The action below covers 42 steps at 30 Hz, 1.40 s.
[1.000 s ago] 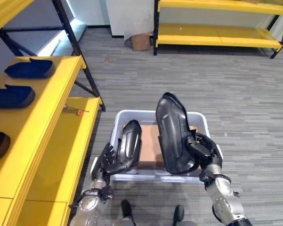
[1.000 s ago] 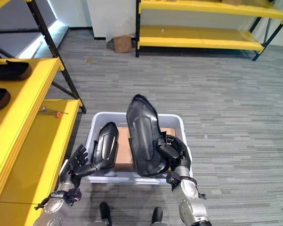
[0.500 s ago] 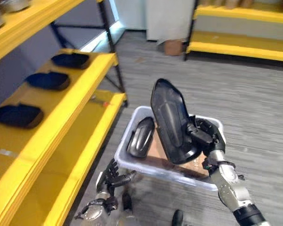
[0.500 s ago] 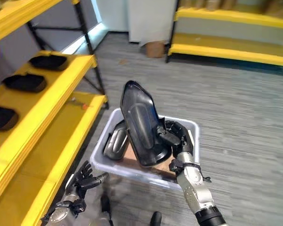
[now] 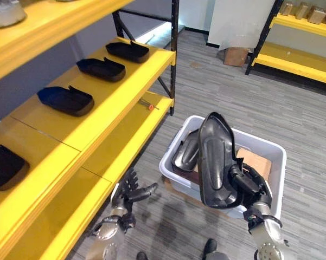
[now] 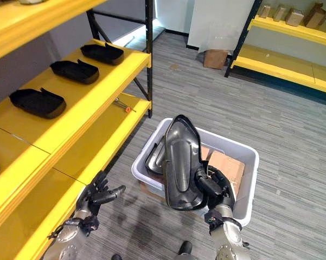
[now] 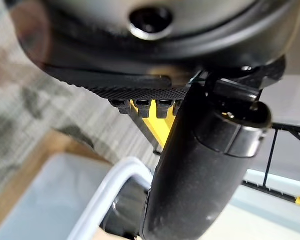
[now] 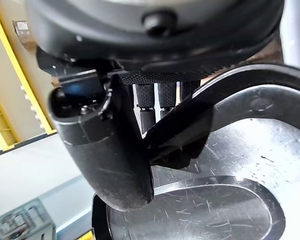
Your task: Move parts from the plastic box to the shelf.
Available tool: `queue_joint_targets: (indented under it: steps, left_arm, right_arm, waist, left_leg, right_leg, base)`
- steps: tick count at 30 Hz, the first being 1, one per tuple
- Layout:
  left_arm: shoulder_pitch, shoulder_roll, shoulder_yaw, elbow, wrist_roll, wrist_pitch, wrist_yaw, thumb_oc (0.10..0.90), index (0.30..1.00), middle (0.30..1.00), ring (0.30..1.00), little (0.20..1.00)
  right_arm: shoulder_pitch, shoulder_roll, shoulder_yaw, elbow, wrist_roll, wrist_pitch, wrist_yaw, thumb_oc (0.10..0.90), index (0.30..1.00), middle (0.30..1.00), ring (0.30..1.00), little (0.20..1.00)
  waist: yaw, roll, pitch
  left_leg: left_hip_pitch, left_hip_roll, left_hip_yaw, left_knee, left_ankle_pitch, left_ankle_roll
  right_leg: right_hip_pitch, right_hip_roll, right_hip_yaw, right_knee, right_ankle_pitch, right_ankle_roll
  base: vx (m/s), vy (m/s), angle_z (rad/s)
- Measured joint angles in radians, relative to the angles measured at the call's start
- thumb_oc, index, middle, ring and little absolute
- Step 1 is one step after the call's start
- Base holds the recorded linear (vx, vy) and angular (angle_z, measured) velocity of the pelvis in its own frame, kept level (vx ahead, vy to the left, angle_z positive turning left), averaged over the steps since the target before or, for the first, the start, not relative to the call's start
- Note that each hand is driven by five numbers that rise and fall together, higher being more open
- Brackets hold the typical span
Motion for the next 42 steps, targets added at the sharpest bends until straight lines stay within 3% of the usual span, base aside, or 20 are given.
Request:
queue_joint_targets:
  steps: [5,8,12,14,16,17,18,19,20,21,22,23,25,26,29,36,39,42]
  left_arm:
    - [0.073,-0.007,0.018,0.0,-0.001,0.002,-0.003,0.9,1.0,1.0,1.0,1.0]
    - [0.082,-0.007,0.015,-0.008,0.0,0.005,-0.013,0.9,1.0,1.0,1.0,1.0]
    - [0.086,0.029,0.024,-0.014,0.001,0.005,-0.011,0.9,1.0,1.0,1.0,1.0]
    - [0.066,0.031,0.021,-0.011,0.011,0.01,-0.012,0.9,1.0,1.0,1.0,1.0]
    - [0.05,0.028,0.019,-0.012,0.036,0.01,-0.014,0.9,1.0,1.0,1.0,1.0]
    - [0.05,0.033,0.023,-0.014,0.038,0.004,-0.01,0.9,1.0,1.0,1.0,1.0]
    - [0.028,0.03,0.022,0.002,0.038,0.004,0.003,0.9,1.0,1.0,1.0,1.0]
    - [0.021,0.039,0.023,0.006,0.038,0.003,0.003,0.9,1.0,1.0,1.0,1.0]
    - [0.02,0.054,0.024,0.006,0.038,-0.002,0.003,0.9,1.0,1.0,1.0,1.0]
    - [0.027,0.065,0.024,0.006,0.039,-0.003,0.003,0.9,1.0,1.0,1.0,1.0]
    - [0.04,0.072,0.024,0.006,0.039,-0.002,0.003,0.9,1.0,1.0,1.0,1.0]
    - [0.046,0.069,0.024,0.006,0.039,-0.002,0.003,0.9,1.0,1.0,1.0,1.0]
    - [0.047,0.054,0.005,0.006,0.039,-0.002,-0.001,0.9,1.0,1.0,1.0,1.0]
    - [0.028,0.016,-0.046,0.006,0.039,0.004,-0.006,0.9,1.0,1.0,1.0,1.0]
    - [0.044,-0.012,-0.062,-0.027,0.039,0.004,-0.013,0.9,1.0,1.0,1.0,1.0]
    - [0.057,-0.009,-0.03,-0.062,0.039,0.002,-0.015,0.9,1.0,1.0,1.0,1.0]
    - [0.053,-0.01,-0.025,-0.064,0.037,-0.001,-0.018,0.9,1.0,1.0,1.0,1.0]
    - [0.023,-0.011,-0.031,-0.052,0.03,-0.002,-0.018,0.9,1.0,1.0,1.0,1.0]
  right_arm:
    - [-0.03,0.001,0.026,0.001,-0.006,0.014,0.001,0.4,0.3,0.3,0.3,0.3]
    - [-0.036,0.003,0.025,0.002,-0.005,0.021,0.002,0.4,0.3,0.3,0.3,0.3]
    - [-0.045,0.038,0.062,0.002,-0.005,0.03,0.013,0.4,0.3,0.3,0.3,0.3]
    - [-0.042,0.059,0.056,0.003,-0.005,0.03,0.013,0.4,0.3,0.3,0.3,0.3]
    - [-0.035,0.061,0.058,0.011,-0.005,0.032,0.011,0.4,0.3,0.3,0.3,0.3]
    - [-0.04,0.06,0.068,0.01,-0.006,0.038,0.014,0.4,0.3,0.3,0.3,0.3]
    - [-0.045,0.05,0.072,0.006,-0.007,0.037,0.024,0.4,0.3,0.3,0.3,0.3]
    - [-0.041,0.051,0.086,0.006,-0.006,0.036,0.026,0.4,0.3,0.3,0.3,0.3]
    - [-0.038,0.052,0.099,0.01,-0.006,0.042,0.036,0.4,0.3,0.3,0.3,0.3]
    - [-0.039,0.051,0.107,0.013,-0.007,0.05,0.055,0.4,0.3,0.3,0.3,0.3]
    - [-0.038,0.05,0.109,0.018,-0.005,0.05,0.067,0.4,0.3,0.3,0.3,0.3]
    - [-0.036,0.046,0.104,0.018,-0.005,0.049,0.067,0.4,0.3,0.3,0.3,0.3]
    - [-0.034,0.03,0.085,0.02,-0.004,0.047,0.066,0.4,0.3,0.3,0.3,0.3]
    - [-0.013,-0.004,0.03,0.012,-0.004,0.044,0.06,0.4,0.3,0.3,0.3,0.3]
    - [-0.014,-0.037,0.003,0.022,-0.004,0.043,0.036,0.4,0.3,0.3,0.3,0.3]
    - [-0.023,-0.045,0.001,0.021,-0.044,0.035,0.036,0.4,0.3,0.3,0.3,0.3]
    - [-0.033,-0.09,-0.013,0.011,-0.076,0.025,0.035,0.4,0.3,0.3,0.3,0.3]
    - [-0.04,-0.094,-0.03,0.005,-0.083,0.02,0.034,0.4,0.3,0.3,0.3,0.3]
  waist:
    - [0.046,-0.005,-0.006]
    - [0.071,-0.013,-0.011]
    - [0.103,-0.046,-0.03]
    - [0.09,-0.054,-0.03]
    - [0.068,-0.039,-0.029]
    - [0.072,-0.039,-0.024]
    - [0.044,-0.02,-0.014]
    - [0.017,-0.002,-0.015]
    - [0.018,-0.001,-0.014]
    - [0.022,-0.01,-0.012]
    - [0.011,-0.029,-0.016]
    - [0.005,-0.037,-0.021]
    - [-0.012,-0.044,-0.025]
    - [-0.058,-0.022,-0.027]
    - [-0.039,0.013,-0.025]
    - [-0.034,0.018,-0.027]
    - [-0.026,0.017,-0.022]
    - [-0.036,0.01,-0.013]
  left_leg:
    - [-0.017,-0.024,-0.028,0.0,0.009,0.018]
    - [-0.028,-0.058,-0.093,0.0,0.015,0.047]
    - [-0.055,-0.106,-0.142,0.0,0.027,0.066]
    - [-0.087,-0.128,-0.194,0.04,0.006,0.084]
    - [-0.097,-0.133,-0.254,0.061,0.005,0.102]
    - [-0.083,-0.137,-0.265,0.048,0.032,0.127]
    - [-0.09,-0.13,-0.297,0.046,0.036,0.139]
    - [-0.104,-0.098,-0.323,0.044,0.039,0.144]
    - [-0.093,-0.08,-0.305,0.022,0.043,0.146]
    - [-0.082,-0.076,-0.299,0.009,0.051,0.151]
    - [-0.083,-0.087,-0.303,0.008,0.049,0.149]
    - [-0.089,-0.096,-0.312,0.008,0.045,0.146]
    - [-0.107,-0.121,-0.348,0.012,0.04,0.138]
    - [-0.123,-0.15,-0.426,0.009,0.045,0.135]
    - [-0.114,-0.119,-0.408,0.002,0.064,0.117]
    - [-0.084,-0.11,-0.422,0.002,0.045,0.1]
    - [-0.129,-0.13,-0.449,0.046,0.047,0.095]
    - [-0.183,-0.162,-0.432,0.101,0.076,0.05]
  right_leg:
    - [0.007,-0.027,-0.015,0.007,0.009,0.012]
    - [0.049,-0.067,-0.074,0.012,0.011,0.029]
    - [0.069,-0.115,-0.093,0.018,0.017,0.045]
    - [0.08,-0.149,-0.099,0.054,0.017,0.057]
    - [0.072,-0.173,-0.04,0.143,0.043,0.024]
    - [0.039,-0.173,0.037,0.209,0.06,-0.002]
    - [-0.055,-0.154,0.246,0.34,0.044,-0.018]
    - [-0.099,-0.028,0.489,0.377,-0.063,0.021]
    - [-0.14,0.039,0.505,0.399,-0.141,0.062]
    - [-0.176,0.122,0.507,0.423,-0.206,0.045]
    - [-0.202,0.217,0.513,0.423,-0.252,-0.016]
    - [-0.203,0.282,0.52,0.387,-0.268,-0.041]
    - [-0.182,0.381,0.599,0.272,-0.268,-0.057]
    - [-0.137,0.394,0.637,0.163,-0.163,-0.115]
    - [-0.072,0.397,0.585,0.049,-0.118,-0.139]
    - [0.004,0.401,0.558,-0.019,-0.111,-0.152]
    - [0.002,0.385,0.513,-0.033,-0.106,-0.158]
    - [-0.003,0.344,0.453,-0.038,-0.106,-0.162]
  base:
    - [-0.05,0.235,0.17]
    - [-0.03,0.222,0.7]
    - [0.01,0.177,0.5]
    - [0.02,0.108,0.8]
    - [-0.06,0.11,0.88]
    - [-0.02,0.154,0.74]
    - [0.09,0.081,0.78]
    - [0.09,0.043,0.78]
    - [0.09,0.009,0.36]
    - [0.1,-0.023,0.05]
    - [0.11,-0.027,0.08]
    - [0.13,-0.009,0.29]
    - [0.08,-0.022,0.93]
    - [0.03,-0.081,1.4]
    - [0.12,-0.093,0.55]
    - [0.05,-0.067,0.09]
    - [-0.1,-0.015,0.39]
    - [0.01,0.026,0.75]
